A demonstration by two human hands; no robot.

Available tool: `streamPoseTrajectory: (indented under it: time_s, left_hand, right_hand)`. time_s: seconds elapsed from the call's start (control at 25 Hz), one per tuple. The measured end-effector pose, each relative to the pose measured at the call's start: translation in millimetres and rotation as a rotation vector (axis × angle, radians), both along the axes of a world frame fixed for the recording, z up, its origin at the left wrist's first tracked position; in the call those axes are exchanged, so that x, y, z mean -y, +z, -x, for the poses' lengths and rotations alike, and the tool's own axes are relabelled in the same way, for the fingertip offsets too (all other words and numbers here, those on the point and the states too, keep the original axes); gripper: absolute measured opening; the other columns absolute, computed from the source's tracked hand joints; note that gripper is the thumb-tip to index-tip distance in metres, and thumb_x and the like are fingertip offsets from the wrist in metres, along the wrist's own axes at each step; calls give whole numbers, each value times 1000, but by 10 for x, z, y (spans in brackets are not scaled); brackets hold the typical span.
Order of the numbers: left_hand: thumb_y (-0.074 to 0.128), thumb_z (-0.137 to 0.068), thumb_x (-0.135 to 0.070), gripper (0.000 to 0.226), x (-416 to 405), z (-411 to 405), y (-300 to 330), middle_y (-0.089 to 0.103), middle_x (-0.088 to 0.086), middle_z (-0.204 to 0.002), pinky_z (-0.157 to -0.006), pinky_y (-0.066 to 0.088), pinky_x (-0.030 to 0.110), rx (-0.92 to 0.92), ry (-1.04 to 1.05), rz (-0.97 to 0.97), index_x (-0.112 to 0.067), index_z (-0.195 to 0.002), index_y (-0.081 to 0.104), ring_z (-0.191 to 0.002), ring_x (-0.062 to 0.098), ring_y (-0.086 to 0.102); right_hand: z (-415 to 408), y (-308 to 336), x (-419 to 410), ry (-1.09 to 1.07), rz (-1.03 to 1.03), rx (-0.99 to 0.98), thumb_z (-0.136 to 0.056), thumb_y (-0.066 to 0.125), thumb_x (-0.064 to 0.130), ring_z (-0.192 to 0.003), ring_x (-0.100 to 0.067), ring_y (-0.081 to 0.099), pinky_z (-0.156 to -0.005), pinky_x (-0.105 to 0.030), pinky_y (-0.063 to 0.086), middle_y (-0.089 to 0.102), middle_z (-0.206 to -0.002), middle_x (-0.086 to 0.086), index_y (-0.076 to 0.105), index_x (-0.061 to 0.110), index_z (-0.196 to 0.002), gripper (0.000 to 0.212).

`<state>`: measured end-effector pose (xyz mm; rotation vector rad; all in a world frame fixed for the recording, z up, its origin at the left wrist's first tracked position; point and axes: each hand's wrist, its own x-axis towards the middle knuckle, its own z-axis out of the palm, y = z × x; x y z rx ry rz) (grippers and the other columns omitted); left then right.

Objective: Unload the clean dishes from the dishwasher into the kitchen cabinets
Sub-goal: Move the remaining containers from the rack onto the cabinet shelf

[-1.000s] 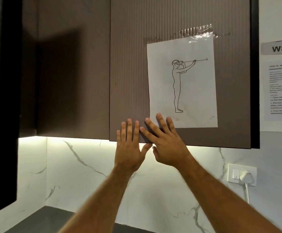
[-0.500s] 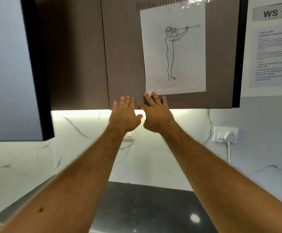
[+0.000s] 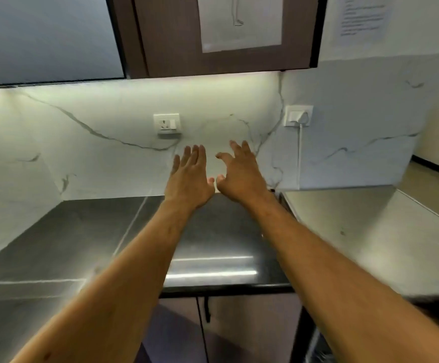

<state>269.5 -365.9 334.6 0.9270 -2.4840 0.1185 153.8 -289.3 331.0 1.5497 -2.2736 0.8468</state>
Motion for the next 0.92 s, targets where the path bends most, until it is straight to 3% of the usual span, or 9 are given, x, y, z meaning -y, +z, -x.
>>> streamPoseTrajectory:
  time_s: [0.16,0.36,0.64,0.92]
  left_hand:
    - [50,-94,-29,79,-580,-74,-561,6,9,-163,-123,-1,37,-38,-158,-118,-8,-156,5,-151,22,-2]
    - [52,-95,-26,78,-1382,44,-1216,8,10,-163,-122,2,39,26,-336,-263,-6,-155,6,-151,24,-1]
    - [50,-96,-25,78,-2381,289,-1978,7,8,-163,-123,1,37,130,-512,-324,-6,-156,4,-151,23,-3]
    - [44,-100,-29,74,-3709,940,-2415,1,4,-164,-123,-1,37,232,-647,-395,-10,-156,0,-151,20,-7]
  right_hand:
    - [-35,-421,-698,-90,-47,75,-87,64,29,-152,-33,3,-122,-50,12,17,-164,-11,44,23,-146,63]
    - [152,-1065,-1733,-281,-159,186,-88,66,37,-151,-34,5,-122,-47,15,19,-162,-11,43,22,-147,65]
    - [359,-1844,-3063,-430,-231,345,-92,59,27,-152,-31,-1,-123,-44,10,12,-164,-9,38,20,-150,62]
    - [798,-2339,-4604,-525,-355,437,-96,58,28,-152,-27,-6,-124,-43,13,4,-166,-1,33,25,-152,62]
